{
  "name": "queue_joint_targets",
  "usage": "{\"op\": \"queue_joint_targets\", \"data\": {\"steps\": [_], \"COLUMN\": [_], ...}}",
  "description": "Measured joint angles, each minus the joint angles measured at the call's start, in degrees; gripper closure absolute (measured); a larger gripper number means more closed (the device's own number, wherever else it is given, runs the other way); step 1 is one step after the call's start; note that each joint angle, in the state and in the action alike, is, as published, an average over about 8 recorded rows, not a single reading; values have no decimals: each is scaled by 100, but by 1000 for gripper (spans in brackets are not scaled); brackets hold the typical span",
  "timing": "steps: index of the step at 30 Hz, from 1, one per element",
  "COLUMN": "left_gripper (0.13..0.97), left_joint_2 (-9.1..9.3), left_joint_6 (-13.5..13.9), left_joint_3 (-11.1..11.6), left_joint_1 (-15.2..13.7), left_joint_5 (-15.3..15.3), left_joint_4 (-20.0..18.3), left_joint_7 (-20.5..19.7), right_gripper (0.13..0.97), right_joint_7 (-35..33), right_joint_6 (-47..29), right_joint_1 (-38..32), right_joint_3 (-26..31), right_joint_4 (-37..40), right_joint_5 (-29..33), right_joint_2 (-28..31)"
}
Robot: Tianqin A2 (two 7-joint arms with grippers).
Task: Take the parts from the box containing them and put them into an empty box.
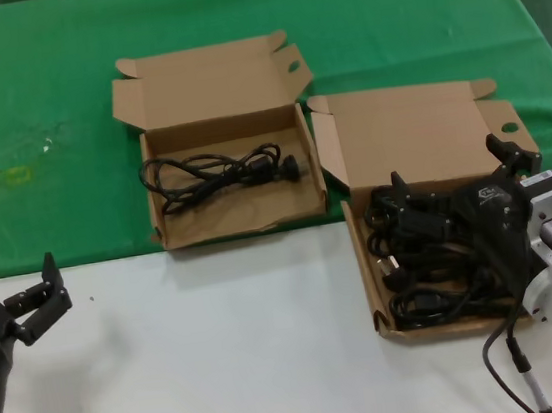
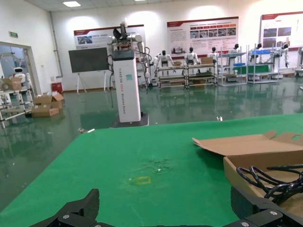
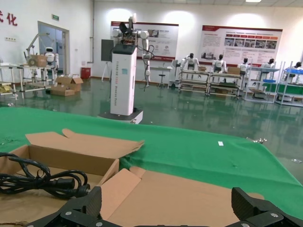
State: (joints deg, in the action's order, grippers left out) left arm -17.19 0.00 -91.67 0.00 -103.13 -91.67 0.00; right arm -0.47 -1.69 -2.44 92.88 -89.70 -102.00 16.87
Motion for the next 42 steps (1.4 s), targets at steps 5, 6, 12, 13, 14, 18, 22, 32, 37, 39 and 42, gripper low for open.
{"op": "queue_joint_targets", "data": {"steps": [5, 6, 12, 13, 14, 18, 22, 32, 37, 39, 42], "left_gripper": [132, 132, 132, 132, 132, 132, 132, 132, 132, 132, 132], "left_joint_2": [0, 0, 0, 0, 0, 0, 0, 0, 0, 0, 0], "left_joint_6": [0, 0, 0, 0, 0, 0, 0, 0, 0, 0, 0], "left_joint_3": [0, 0, 0, 0, 0, 0, 0, 0, 0, 0, 0], "left_joint_1": [0, 0, 0, 0, 0, 0, 0, 0, 0, 0, 0], "left_joint_5": [0, 0, 0, 0, 0, 0, 0, 0, 0, 0, 0], "left_joint_4": [0, 0, 0, 0, 0, 0, 0, 0, 0, 0, 0], "left_joint_7": [0, 0, 0, 0, 0, 0, 0, 0, 0, 0, 0], "right_gripper": [129, 129, 129, 129, 129, 129, 129, 129, 129, 129, 129], "right_joint_7": [0, 0, 0, 0, 0, 0, 0, 0, 0, 0, 0], "right_joint_6": [0, 0, 0, 0, 0, 0, 0, 0, 0, 0, 0], "right_joint_1": [0, 0, 0, 0, 0, 0, 0, 0, 0, 0, 0], "right_joint_3": [0, 0, 0, 0, 0, 0, 0, 0, 0, 0, 0], "right_joint_4": [0, 0, 0, 0, 0, 0, 0, 0, 0, 0, 0], "right_joint_5": [0, 0, 0, 0, 0, 0, 0, 0, 0, 0, 0], "right_joint_2": [0, 0, 0, 0, 0, 0, 0, 0, 0, 0, 0]}}
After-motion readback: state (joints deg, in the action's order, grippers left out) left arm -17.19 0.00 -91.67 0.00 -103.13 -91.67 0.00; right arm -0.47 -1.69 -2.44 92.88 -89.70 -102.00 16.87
